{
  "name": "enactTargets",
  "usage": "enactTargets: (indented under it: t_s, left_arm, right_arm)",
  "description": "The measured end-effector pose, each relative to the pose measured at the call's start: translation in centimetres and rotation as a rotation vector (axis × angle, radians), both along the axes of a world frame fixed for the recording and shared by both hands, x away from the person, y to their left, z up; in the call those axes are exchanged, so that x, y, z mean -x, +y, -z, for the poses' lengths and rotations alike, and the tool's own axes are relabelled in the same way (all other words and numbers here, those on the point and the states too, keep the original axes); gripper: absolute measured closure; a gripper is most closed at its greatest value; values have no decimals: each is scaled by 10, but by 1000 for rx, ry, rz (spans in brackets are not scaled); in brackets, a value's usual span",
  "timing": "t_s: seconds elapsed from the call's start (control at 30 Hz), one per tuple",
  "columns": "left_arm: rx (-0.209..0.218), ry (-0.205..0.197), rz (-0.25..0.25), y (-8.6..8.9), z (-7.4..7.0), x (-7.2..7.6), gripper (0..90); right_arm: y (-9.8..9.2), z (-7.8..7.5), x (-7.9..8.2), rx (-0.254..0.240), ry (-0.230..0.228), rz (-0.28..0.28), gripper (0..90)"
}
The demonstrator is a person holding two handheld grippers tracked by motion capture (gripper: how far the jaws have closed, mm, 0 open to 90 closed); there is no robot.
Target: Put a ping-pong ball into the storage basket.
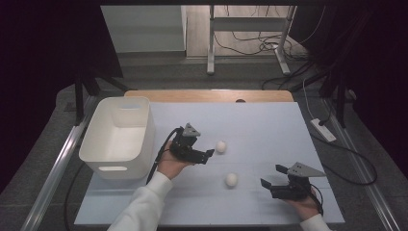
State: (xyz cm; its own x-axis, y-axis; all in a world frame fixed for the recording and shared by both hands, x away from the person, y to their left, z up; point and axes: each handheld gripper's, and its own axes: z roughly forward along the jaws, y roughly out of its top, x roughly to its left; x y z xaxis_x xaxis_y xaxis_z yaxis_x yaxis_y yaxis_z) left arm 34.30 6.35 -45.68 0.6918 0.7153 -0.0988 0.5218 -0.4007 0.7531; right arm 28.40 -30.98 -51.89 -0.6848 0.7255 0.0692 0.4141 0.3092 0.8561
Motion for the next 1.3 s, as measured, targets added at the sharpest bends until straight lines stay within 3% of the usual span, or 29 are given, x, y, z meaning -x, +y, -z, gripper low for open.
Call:
enactTargets:
  t_s: [0.27, 0.73, 1.3]
  left_arm:
    - [-27, 10, 13, -9, 6, -7, 128]
    - [-36, 22, 31, -21, 10, -19, 128]
    - [-57, 39, 19, -31, 12, -35, 128]
  right_arm:
    - [-1, -1, 0, -5, -1, -2, 137]
    - [-2, 0, -1, -1, 1, -2, 137]
    - [-2, 0, -1, -3, 4, -2, 139]
